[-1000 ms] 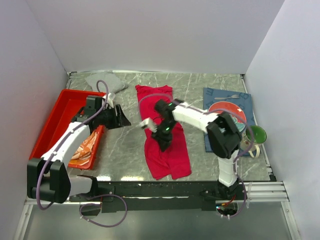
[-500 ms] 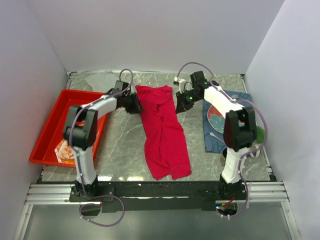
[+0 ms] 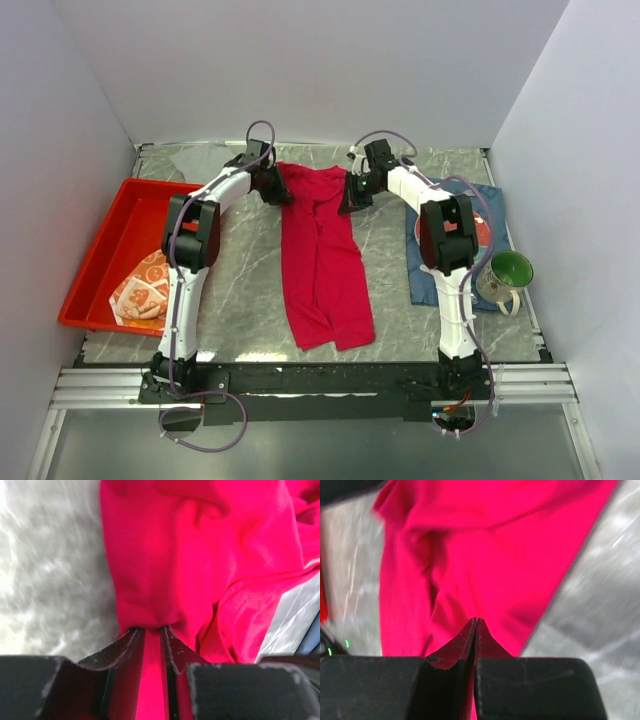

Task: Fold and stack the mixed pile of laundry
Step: Fold the T-shirt at the center of the board.

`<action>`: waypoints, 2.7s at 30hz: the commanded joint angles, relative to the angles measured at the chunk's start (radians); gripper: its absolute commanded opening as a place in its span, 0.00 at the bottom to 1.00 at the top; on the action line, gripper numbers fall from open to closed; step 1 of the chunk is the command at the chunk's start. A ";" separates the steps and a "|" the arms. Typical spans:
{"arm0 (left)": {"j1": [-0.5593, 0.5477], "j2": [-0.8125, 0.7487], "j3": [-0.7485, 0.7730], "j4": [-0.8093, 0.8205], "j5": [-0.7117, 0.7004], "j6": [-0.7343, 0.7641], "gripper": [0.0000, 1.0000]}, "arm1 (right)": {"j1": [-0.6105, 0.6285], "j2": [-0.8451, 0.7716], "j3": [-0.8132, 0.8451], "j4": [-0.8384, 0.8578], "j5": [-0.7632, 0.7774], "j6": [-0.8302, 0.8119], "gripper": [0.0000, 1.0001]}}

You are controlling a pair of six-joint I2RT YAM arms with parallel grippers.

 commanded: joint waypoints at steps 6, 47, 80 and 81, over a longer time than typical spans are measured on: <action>0.094 0.009 0.135 -0.041 0.053 0.085 0.44 | 0.037 0.168 0.212 -0.011 0.360 0.195 0.06; -0.842 -1.085 -1.243 0.280 -0.117 0.841 0.75 | 0.331 -0.986 -1.128 -0.084 -0.074 -1.350 0.85; -0.693 -0.959 -1.279 0.269 -0.048 1.073 0.01 | 0.178 -1.186 -1.066 -0.160 -0.476 -1.392 1.00; -0.682 -0.983 -1.289 0.254 -0.036 1.080 0.01 | 0.189 -1.173 -1.090 -0.160 -0.459 -1.417 1.00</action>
